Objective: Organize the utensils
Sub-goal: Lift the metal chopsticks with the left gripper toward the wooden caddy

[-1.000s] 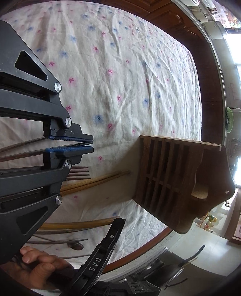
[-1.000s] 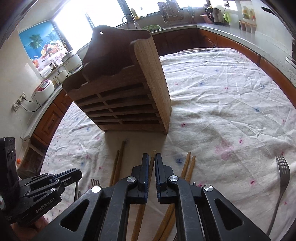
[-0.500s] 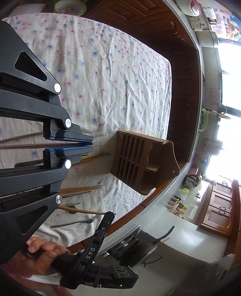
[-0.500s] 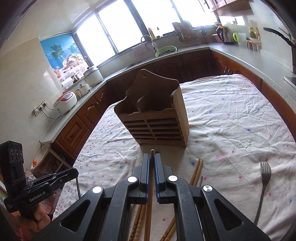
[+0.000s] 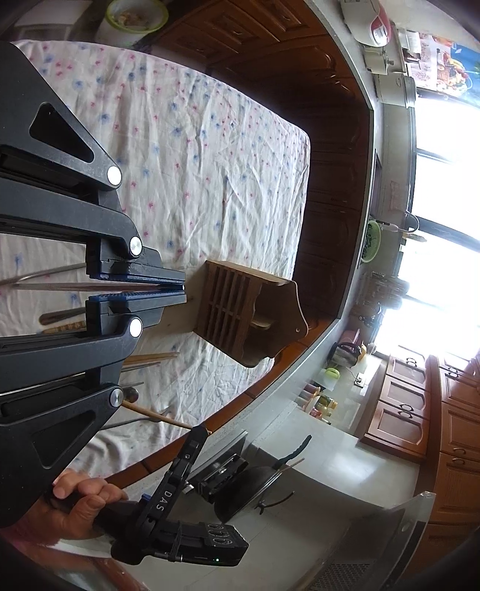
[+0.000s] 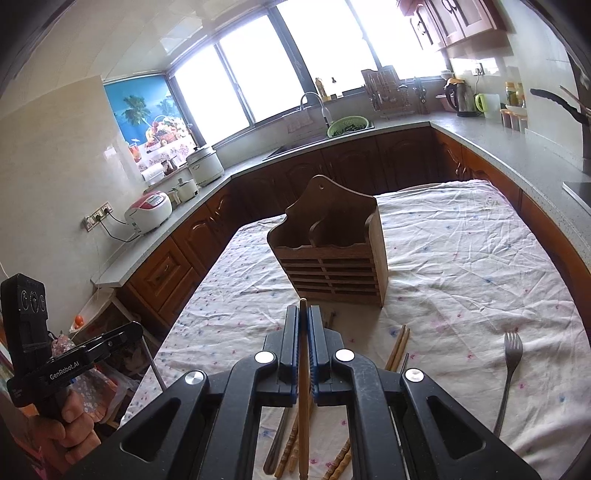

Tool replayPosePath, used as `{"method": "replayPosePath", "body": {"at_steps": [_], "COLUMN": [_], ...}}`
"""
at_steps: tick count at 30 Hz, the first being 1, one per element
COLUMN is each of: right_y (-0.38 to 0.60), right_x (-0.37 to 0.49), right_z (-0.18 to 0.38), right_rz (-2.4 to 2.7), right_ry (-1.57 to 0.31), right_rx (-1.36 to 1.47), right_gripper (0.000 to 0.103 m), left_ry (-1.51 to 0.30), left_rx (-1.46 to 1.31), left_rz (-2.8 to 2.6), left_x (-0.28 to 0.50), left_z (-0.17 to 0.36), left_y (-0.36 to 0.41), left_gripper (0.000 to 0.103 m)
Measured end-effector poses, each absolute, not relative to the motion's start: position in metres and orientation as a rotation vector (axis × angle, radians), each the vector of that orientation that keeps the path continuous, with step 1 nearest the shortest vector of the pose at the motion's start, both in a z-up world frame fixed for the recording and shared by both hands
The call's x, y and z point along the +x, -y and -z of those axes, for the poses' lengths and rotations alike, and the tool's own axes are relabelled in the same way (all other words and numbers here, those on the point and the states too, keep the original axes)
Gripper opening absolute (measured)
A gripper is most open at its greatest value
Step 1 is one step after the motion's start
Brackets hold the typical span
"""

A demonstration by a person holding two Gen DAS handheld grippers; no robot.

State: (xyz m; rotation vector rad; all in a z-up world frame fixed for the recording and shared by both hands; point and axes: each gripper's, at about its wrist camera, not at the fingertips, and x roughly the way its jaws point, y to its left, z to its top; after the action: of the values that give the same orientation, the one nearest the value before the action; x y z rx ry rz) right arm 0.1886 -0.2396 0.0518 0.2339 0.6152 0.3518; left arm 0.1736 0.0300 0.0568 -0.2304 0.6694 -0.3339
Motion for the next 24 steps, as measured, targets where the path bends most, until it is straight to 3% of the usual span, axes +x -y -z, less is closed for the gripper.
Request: {"method": "replayPosePath", "body": {"at_steps": [24], "right_y": [0.251], "right_x": [0.194], "right_z": [-0.096], "right_rz": [-0.335], "right_ry": [-0.464], "right_rx": [0.242], "right_gripper": [0.004], "left_ry": [-0.506], "left_rx": [-0.253], "left_rz": [0.339], "left_x": [0.186], "left_z": [-0.106], "left_y": [-0.031], "left_gripper": [0.003]}}
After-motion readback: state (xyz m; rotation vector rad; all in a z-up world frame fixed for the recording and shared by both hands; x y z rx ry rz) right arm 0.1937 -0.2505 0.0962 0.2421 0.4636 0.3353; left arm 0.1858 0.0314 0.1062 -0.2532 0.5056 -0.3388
